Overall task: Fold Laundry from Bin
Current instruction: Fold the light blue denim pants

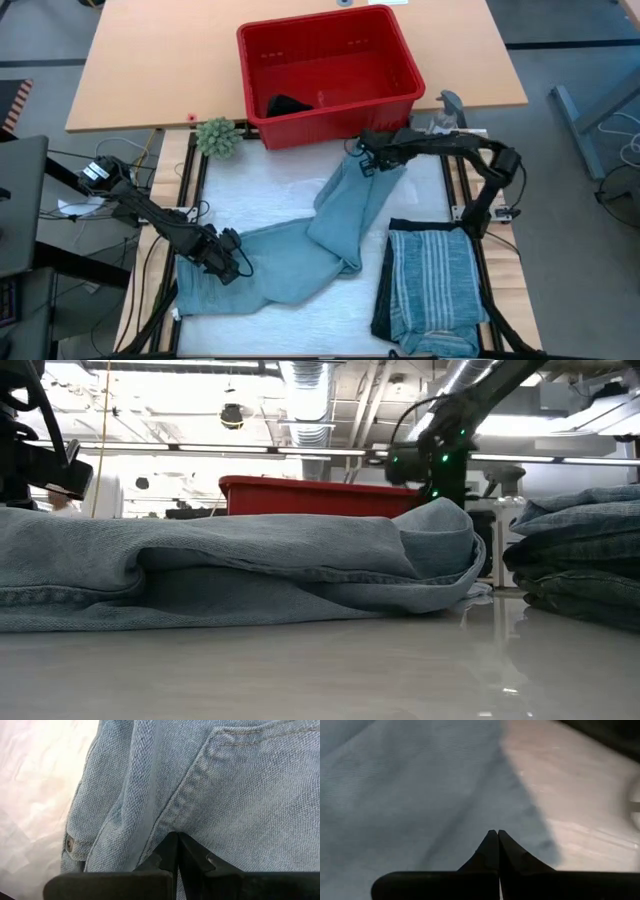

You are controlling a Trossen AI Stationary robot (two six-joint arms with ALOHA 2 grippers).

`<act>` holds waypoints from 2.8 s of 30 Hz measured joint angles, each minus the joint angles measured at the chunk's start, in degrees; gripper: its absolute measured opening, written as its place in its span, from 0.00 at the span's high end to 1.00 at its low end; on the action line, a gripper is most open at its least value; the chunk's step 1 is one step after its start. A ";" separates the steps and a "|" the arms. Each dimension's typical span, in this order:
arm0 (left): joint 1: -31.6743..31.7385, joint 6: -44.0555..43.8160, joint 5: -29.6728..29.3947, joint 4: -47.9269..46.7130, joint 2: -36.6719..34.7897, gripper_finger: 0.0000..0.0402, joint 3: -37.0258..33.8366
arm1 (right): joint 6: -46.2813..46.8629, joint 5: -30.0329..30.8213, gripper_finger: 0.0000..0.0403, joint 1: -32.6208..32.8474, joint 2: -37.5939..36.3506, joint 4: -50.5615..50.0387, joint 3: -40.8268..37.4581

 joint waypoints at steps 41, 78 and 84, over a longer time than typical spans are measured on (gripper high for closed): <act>5.12 -9.27 5.09 -12.13 -0.07 1.00 -0.04 | -30.82 -11.36 0.76 -1.21 -38.96 -2.87 -16.87; 9.73 -5.56 5.62 -10.00 -0.18 1.00 0.00 | -83.62 -22.92 0.47 -9.10 -14.79 7.93 -12.20; 9.73 -5.49 5.64 -9.98 -0.20 1.00 0.00 | -83.88 -22.93 0.48 -8.37 -8.12 3.47 -8.15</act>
